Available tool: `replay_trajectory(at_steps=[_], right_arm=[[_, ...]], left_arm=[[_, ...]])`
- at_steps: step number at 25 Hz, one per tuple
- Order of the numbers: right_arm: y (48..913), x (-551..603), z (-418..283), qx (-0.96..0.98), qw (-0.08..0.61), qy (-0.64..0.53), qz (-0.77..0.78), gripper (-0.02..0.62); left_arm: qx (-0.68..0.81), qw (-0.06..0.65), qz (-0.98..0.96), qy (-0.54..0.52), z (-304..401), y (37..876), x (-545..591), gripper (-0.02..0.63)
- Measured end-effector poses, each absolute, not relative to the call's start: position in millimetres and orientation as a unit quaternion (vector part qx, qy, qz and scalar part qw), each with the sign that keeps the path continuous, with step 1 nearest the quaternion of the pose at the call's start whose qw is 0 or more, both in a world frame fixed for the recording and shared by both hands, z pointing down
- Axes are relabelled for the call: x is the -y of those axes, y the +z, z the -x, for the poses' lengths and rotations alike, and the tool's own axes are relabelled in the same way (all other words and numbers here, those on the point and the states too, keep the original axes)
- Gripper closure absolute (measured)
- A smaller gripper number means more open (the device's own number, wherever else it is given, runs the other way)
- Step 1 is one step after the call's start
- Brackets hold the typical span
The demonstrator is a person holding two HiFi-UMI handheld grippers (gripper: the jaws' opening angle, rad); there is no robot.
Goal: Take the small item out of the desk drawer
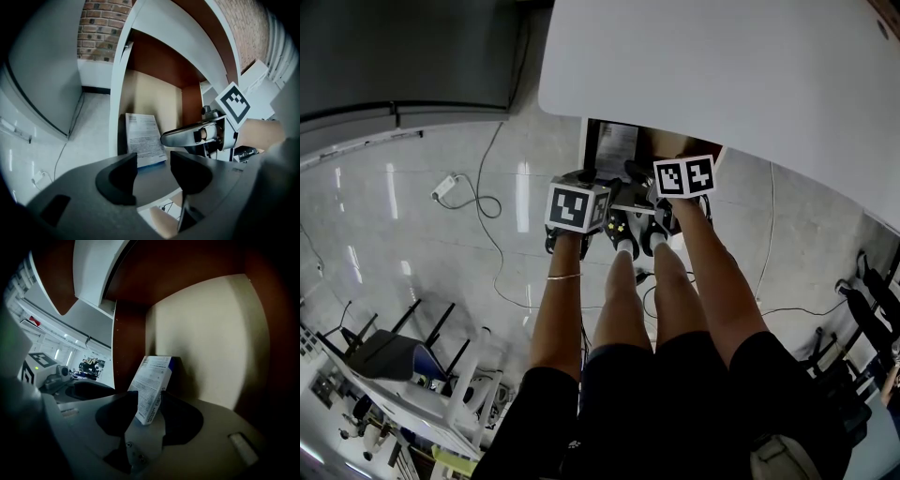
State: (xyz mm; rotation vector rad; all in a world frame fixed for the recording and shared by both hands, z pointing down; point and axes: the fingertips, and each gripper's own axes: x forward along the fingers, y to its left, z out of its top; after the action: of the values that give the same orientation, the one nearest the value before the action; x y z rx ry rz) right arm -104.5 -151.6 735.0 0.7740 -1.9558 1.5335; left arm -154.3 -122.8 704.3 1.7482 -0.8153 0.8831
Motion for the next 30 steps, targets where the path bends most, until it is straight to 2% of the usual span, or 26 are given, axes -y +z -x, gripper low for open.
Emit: replay_trajectory(at_steps=[3, 11, 20, 30], right_arm=[[743, 151, 103, 0.718, 0.28, 0.57, -0.285, 0.407], [756, 154, 112, 0.707, 0.259, 0.601, -0.267, 0.396], [746, 172, 123, 0.699, 0.169, 0.644, -0.261, 0.482], [733, 167, 131, 0.766, 0.181, 0.579, -0.214, 0.488]], left_arm=[[0.337, 0.489, -0.719, 0.361, 154, 702, 123, 0.379], [0.338, 0.491, -0.724, 0.348, 155, 700, 125, 0.379], [0.339, 0.496, -0.728, 0.332, 154, 697, 127, 0.383], [0.342, 0.491, -0.726, 0.338, 160, 696, 126, 0.391]])
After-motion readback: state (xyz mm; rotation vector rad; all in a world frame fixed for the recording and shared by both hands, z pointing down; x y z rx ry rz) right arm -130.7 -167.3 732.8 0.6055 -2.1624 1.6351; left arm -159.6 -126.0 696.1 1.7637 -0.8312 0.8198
